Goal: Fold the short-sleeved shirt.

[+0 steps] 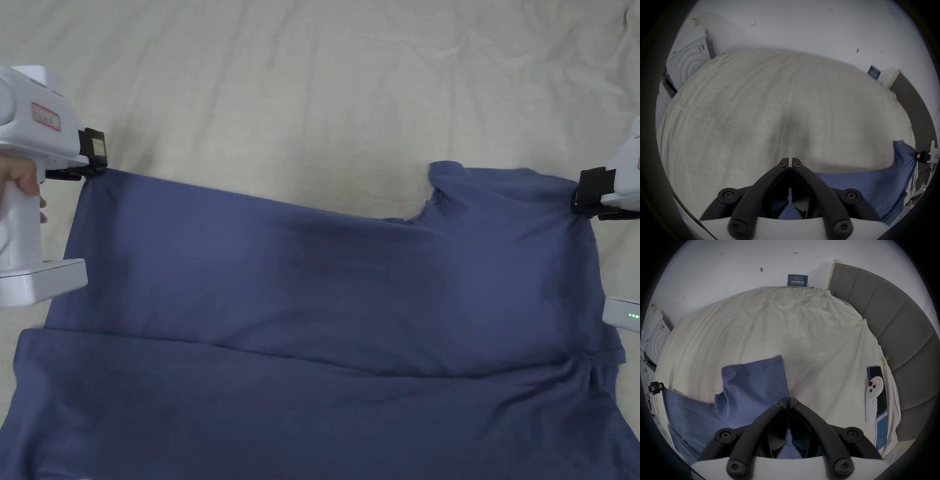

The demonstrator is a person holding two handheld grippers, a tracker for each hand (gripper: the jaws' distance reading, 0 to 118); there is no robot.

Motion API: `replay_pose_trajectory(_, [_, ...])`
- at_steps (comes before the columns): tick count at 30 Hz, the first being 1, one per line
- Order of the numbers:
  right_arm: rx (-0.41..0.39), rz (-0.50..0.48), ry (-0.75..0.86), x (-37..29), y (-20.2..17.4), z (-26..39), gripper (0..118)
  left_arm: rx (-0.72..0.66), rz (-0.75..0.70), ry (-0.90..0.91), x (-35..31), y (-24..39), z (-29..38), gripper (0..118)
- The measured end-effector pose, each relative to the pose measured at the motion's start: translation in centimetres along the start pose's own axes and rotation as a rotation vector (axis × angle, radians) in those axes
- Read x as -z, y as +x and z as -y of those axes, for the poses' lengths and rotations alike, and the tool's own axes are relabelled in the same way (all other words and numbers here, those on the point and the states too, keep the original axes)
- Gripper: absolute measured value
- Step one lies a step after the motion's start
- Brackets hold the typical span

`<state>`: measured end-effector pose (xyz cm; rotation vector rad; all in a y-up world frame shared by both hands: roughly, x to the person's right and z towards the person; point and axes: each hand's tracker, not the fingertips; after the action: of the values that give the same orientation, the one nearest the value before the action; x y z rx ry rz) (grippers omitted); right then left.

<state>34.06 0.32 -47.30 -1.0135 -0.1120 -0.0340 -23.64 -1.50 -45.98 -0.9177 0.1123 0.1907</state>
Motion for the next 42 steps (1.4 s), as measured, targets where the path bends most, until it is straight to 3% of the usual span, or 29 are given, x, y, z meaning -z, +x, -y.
replay_pose_trajectory(8, [0.075,-0.069,0.103,-7.6,2.7,5.3,1,-0.032,0.062,0.121,-9.3,-2.5,4.1,0])
replay_pose_trajectory(16, [0.123,-0.103,0.120,-12.0,6.0,14.1,1,-0.001,0.059,0.139,-14.0,-4.0,11.1,0])
replay_pose_trajectory(23, [0.088,-0.072,0.042,-11.1,7.4,20.8,1,-0.027,0.034,0.063,-14.8,-5.9,17.9,0])
replay_pose_trajectory(28, [0.114,-0.051,-0.034,-8.5,9.1,24.5,1,-0.001,-0.018,-0.059,-13.1,-6.4,22.6,0])
replay_pose_trajectory(35, [0.132,-0.051,-0.088,-8.1,8.3,27.9,1,-0.017,-0.047,-0.123,-12.0,-6.5,25.7,0])
replay_pose_trajectory(36, [0.155,-0.058,-0.082,-8.1,8.2,28.1,2,-0.031,-0.058,-0.113,-12.1,-6.4,25.7,9])
replay_pose_trajectory(37, [0.168,-0.066,-0.080,-8.4,8.1,28.3,10,-0.033,-0.072,-0.114,-12.2,-6.4,25.6,27])
replay_pose_trajectory(38, [0.169,-0.061,-0.085,-8.5,8.0,28.2,32,-0.027,-0.125,-0.116,-12.5,-6.4,25.6,50])
replay_pose_trajectory(40, [0.154,-0.028,-0.116,-9.0,8.1,27.9,99,-0.009,-0.143,-0.127,-13.1,-6.8,25.3,96])
replay_pose_trajectory(41, [0.141,0.016,-0.117,-9.8,8.2,27.7,107,0.000,-0.125,-0.129,-13.9,-7.2,24.9,102])
replay_pose_trajectory(42, [0.127,0.035,-0.086,-10.7,8.3,27.4,107,0.010,-0.070,-0.107,-14.8,-7.4,24.2,104])
